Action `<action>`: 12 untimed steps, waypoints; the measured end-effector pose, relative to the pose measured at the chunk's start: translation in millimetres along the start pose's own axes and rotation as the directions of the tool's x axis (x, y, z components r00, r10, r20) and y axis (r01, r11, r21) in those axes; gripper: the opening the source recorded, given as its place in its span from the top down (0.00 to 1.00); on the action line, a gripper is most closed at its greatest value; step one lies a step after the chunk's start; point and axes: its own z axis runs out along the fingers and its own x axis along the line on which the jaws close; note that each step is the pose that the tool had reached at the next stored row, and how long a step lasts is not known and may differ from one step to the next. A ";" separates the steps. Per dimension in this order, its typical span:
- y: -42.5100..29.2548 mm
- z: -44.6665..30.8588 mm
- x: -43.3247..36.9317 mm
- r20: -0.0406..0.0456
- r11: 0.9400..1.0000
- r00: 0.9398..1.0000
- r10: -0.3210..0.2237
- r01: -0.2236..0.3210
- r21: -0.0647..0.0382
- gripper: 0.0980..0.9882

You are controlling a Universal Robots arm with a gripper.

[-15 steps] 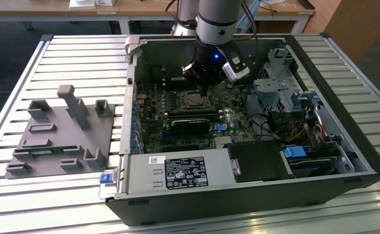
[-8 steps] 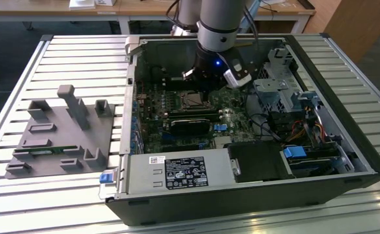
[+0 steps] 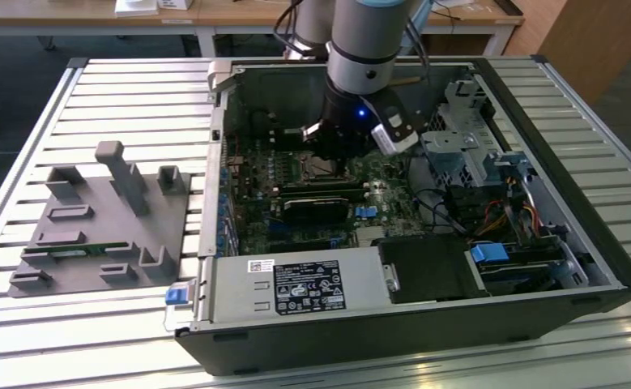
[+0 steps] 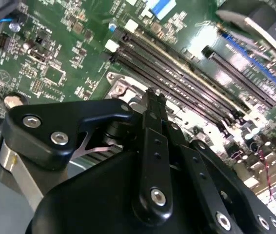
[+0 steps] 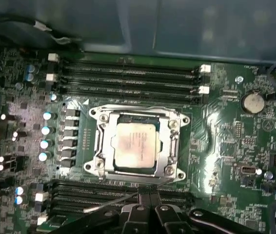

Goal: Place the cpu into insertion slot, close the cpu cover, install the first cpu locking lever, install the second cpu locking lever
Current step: 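Install the second cpu locking lever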

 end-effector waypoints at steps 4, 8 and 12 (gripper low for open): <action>-0.3 0.4 9.4 0.000 1.000 1.000 0.000 0.000 0.000 0.99; 0.3 1.5 20.7 0.000 1.000 1.000 0.000 0.000 0.000 0.99; 0.1 6.2 22.5 0.000 1.000 1.000 0.000 0.000 0.000 0.99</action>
